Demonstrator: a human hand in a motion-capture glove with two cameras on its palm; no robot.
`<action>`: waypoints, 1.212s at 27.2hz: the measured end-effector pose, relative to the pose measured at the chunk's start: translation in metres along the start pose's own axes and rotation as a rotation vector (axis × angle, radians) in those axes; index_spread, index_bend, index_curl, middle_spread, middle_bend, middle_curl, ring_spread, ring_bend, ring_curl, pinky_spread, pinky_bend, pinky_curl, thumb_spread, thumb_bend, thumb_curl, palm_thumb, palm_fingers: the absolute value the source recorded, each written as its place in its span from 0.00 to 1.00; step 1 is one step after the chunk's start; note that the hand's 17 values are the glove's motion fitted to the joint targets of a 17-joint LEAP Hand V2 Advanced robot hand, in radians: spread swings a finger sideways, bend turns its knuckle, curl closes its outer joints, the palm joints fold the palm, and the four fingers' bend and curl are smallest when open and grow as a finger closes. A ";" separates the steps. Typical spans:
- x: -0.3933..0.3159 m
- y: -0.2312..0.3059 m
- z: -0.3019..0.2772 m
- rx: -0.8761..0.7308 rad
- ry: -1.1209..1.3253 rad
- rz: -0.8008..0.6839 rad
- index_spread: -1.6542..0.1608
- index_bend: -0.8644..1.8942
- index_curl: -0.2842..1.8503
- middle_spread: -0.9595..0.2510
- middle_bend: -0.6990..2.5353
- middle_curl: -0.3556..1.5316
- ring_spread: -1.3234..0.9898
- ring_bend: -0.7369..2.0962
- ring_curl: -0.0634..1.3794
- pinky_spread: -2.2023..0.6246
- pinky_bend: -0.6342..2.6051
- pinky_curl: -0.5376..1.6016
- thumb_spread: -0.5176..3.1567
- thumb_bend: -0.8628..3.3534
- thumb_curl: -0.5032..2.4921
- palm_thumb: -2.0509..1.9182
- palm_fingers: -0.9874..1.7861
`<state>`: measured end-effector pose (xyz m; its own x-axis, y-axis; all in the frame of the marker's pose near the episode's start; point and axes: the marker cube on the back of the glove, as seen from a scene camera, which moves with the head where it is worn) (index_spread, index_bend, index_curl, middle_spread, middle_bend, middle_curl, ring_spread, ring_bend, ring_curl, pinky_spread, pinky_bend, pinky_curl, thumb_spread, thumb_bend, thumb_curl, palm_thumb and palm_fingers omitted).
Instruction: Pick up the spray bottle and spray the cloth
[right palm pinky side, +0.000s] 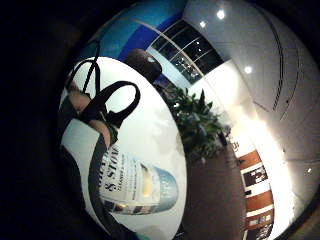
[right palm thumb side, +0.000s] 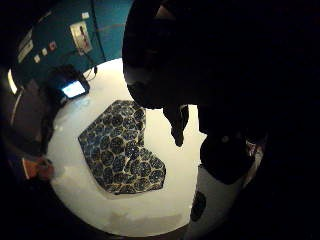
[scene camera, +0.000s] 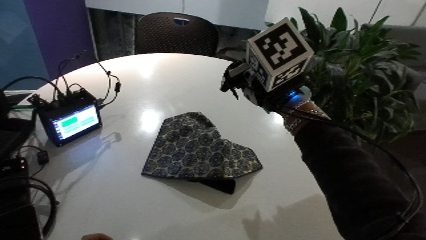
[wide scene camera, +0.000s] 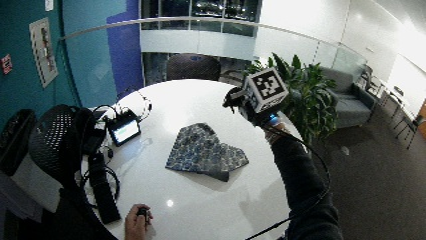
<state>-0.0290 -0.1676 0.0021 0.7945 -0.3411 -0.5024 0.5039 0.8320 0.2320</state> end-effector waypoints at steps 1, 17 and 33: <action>-0.004 -0.001 0.001 -0.008 0.018 -0.023 0.77 0.38 0.33 0.66 0.33 0.43 0.51 0.45 0.34 0.72 0.33 0.43 0.50 0.21 0.28 0.73 0.82; -0.073 0.017 0.021 -0.085 0.337 -0.415 0.77 0.38 0.35 0.65 0.33 0.43 0.50 0.46 0.34 0.72 0.33 0.43 0.51 0.20 0.28 0.73 0.82; -0.098 0.017 -0.009 -0.002 0.070 -0.253 0.76 0.38 0.35 0.65 0.33 0.44 0.50 0.46 0.34 0.72 0.33 0.43 0.50 0.20 0.29 0.74 0.81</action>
<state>-0.1012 -0.1158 0.0484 0.6180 -0.5076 -0.6004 0.6831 0.7247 0.0905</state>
